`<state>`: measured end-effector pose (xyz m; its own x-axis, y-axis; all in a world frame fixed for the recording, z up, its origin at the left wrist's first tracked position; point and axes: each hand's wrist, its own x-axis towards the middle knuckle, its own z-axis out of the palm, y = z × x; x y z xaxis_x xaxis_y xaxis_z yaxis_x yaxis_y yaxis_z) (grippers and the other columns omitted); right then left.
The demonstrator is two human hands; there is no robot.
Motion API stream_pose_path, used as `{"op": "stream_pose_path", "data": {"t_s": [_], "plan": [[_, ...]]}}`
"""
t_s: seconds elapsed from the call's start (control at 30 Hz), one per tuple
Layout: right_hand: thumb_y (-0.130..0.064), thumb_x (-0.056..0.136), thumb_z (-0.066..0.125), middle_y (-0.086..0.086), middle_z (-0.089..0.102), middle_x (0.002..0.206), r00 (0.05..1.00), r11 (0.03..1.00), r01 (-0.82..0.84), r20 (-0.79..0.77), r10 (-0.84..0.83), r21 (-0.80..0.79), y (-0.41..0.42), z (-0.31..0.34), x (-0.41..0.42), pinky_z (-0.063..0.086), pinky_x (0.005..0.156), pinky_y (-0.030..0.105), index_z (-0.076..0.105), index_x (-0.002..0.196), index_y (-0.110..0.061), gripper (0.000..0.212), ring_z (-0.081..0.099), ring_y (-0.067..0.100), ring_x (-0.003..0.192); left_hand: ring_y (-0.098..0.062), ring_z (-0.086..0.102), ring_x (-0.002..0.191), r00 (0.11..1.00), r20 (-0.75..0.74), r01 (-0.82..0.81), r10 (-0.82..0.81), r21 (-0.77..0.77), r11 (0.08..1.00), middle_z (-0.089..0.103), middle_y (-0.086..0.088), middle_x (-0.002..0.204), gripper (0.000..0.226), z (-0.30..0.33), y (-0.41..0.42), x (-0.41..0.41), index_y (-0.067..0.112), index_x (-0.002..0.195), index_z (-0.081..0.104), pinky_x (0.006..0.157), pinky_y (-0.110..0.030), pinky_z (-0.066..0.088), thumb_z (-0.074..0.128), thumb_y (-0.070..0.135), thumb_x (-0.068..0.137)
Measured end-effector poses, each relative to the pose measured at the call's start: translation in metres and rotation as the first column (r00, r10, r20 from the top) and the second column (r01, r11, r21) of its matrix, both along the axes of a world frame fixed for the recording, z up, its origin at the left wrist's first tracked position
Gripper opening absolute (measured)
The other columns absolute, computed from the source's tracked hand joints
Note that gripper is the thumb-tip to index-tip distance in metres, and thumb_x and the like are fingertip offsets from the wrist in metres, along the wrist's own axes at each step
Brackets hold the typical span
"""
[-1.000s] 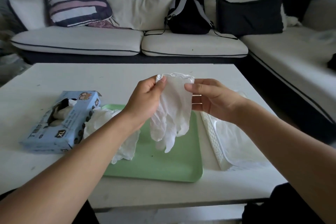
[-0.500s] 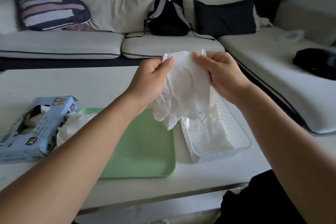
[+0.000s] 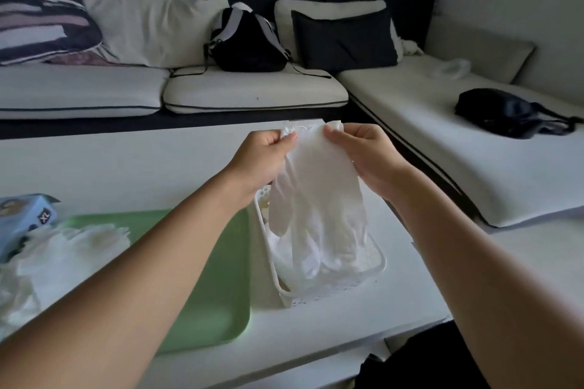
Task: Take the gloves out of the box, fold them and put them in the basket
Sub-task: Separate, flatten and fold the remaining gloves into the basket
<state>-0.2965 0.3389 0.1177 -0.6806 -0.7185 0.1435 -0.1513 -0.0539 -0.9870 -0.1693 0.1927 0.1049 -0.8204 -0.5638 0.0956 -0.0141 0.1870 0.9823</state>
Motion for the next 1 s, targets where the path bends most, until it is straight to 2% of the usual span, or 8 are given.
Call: {"op": "stream_pose_path", "data": {"t_s": [0.1, 0.2, 0.37, 0.43, 0.57, 0.77, 0.9, 1.0], "plan": [[-0.026, 0.099, 0.062, 0.001, 0.069, 0.073, 0.999, 1.000, -0.023, -0.038, 0.022, -0.019, -0.009, 0.005, -0.010, 0.051, 0.065, 0.028, 0.073, 0.093, -0.002, 0.027, 0.063, 0.012, 0.065, -0.025, 0.051, 0.079, 0.998, -0.062, -0.006, 0.004, -0.025, 1.000, 0.055, -0.009, 0.088, 0.071, 0.008, -0.012, -0.009, -0.004, 0.101, 0.066, 0.071, -0.038, 0.043, 0.063, 0.063, 0.077], [-0.025, 0.099, 0.062, 0.024, 0.072, 0.102, 0.995, 0.996, -0.071, -0.072, 0.067, -0.053, -0.009, 0.004, -0.019, 0.059, 0.086, 0.038, 0.072, 0.105, 0.004, 0.031, 0.069, 0.025, 0.091, -0.023, 0.051, 0.082, 0.996, -0.075, 0.047, -0.054, -0.102, 0.994, 0.055, -0.008, 0.090, 0.074, 0.010, -0.020, -0.010, -0.006, 0.103, 0.063, 0.078, -0.040, 0.044, 0.062, 0.064, 0.080], [-0.035, 0.079, 0.075, 0.016, 0.071, 0.090, 0.964, 0.950, -0.177, -0.149, 0.220, 0.257, 0.014, -0.032, -0.027, 0.055, 0.093, 0.033, 0.071, 0.092, 0.008, 0.045, 0.066, 0.019, 0.087, -0.010, 0.027, 0.051, 0.960, 0.153, 0.263, -0.233, -0.221, 0.939, 0.031, 0.000, 0.061, 0.062, -0.028, -0.008, 0.014, -0.014, 0.098, 0.060, 0.049, -0.026, 0.026, 0.063, 0.048, 0.095], [-0.045, 0.074, 0.079, 0.014, 0.073, 0.087, 0.900, 0.838, -0.170, -0.266, 0.347, 0.519, 0.025, -0.046, -0.026, 0.051, 0.084, 0.030, 0.076, 0.092, -0.003, 0.046, 0.061, 0.010, 0.081, -0.015, 0.042, 0.059, 0.905, 0.293, 0.389, -0.308, -0.279, 0.878, 0.049, 0.002, 0.068, 0.070, -0.054, -0.004, 0.025, -0.004, 0.095, 0.069, 0.060, -0.028, 0.038, 0.067, 0.065, 0.082], [-0.036, 0.083, 0.079, -0.010, 0.077, 0.096, 0.755, 0.626, -0.194, -0.292, 0.587, 0.755, 0.038, -0.057, -0.014, 0.055, 0.092, 0.026, 0.079, 0.103, -0.020, 0.025, 0.070, 0.001, 0.091, 0.001, 0.065, 0.093, 0.813, 0.508, 0.530, -0.285, -0.445, 0.721, 0.071, 0.016, 0.103, 0.013, -0.075, 0.012, 0.038, 0.028, 0.100, 0.079, 0.083, -0.012, 0.047, 0.077, 0.035, 0.089], [-0.038, 0.083, 0.080, -0.015, 0.075, 0.106, 0.603, 0.430, -0.104, -0.287, 0.744, 0.897, 0.044, -0.051, 0.006, 0.048, 0.089, 0.020, 0.077, 0.107, -0.028, 0.027, 0.067, 0.001, 0.096, -0.019, 0.068, 0.084, 0.659, 0.723, 0.713, -0.210, -0.510, 0.481, 0.071, 0.005, 0.088, 0.029, -0.072, 0.038, 0.038, 0.027, 0.095, 0.072, 0.076, -0.046, 0.058, 0.055, 0.046, 0.082], [-0.033, 0.086, 0.076, -0.015, 0.068, 0.121, 0.544, 0.219, -0.092, -0.136, 0.828, 0.971, 0.043, -0.044, 0.018, 0.043, 0.095, 0.019, 0.068, 0.125, -0.031, 0.040, 0.059, 0.001, 0.105, -0.014, 0.064, 0.085, 0.495, 0.839, 0.832, -0.226, -0.382, 0.403, 0.068, 0.011, 0.090, 0.027, -0.065, 0.053, 0.033, 0.038, 0.104, 0.072, 0.079, -0.040, 0.058, 0.052, 0.023, 0.091], [-0.041, 0.089, 0.072, -0.016, 0.069, 0.119, 0.591, 0.209, -0.132, -0.092, 0.802, 0.969, 0.040, -0.038, 0.019, 0.042, 0.096, 0.022, 0.069, 0.122, -0.034, 0.034, 0.062, 0.002, 0.109, -0.007, 0.064, 0.098, 0.422, 0.871, 0.844, -0.252, -0.276, 0.460, 0.068, 0.019, 0.105, 0.048, -0.052, 0.053, 0.028, 0.039, 0.123, 0.068, 0.089, -0.030, 0.056, 0.053, 0.013, 0.086]]}}
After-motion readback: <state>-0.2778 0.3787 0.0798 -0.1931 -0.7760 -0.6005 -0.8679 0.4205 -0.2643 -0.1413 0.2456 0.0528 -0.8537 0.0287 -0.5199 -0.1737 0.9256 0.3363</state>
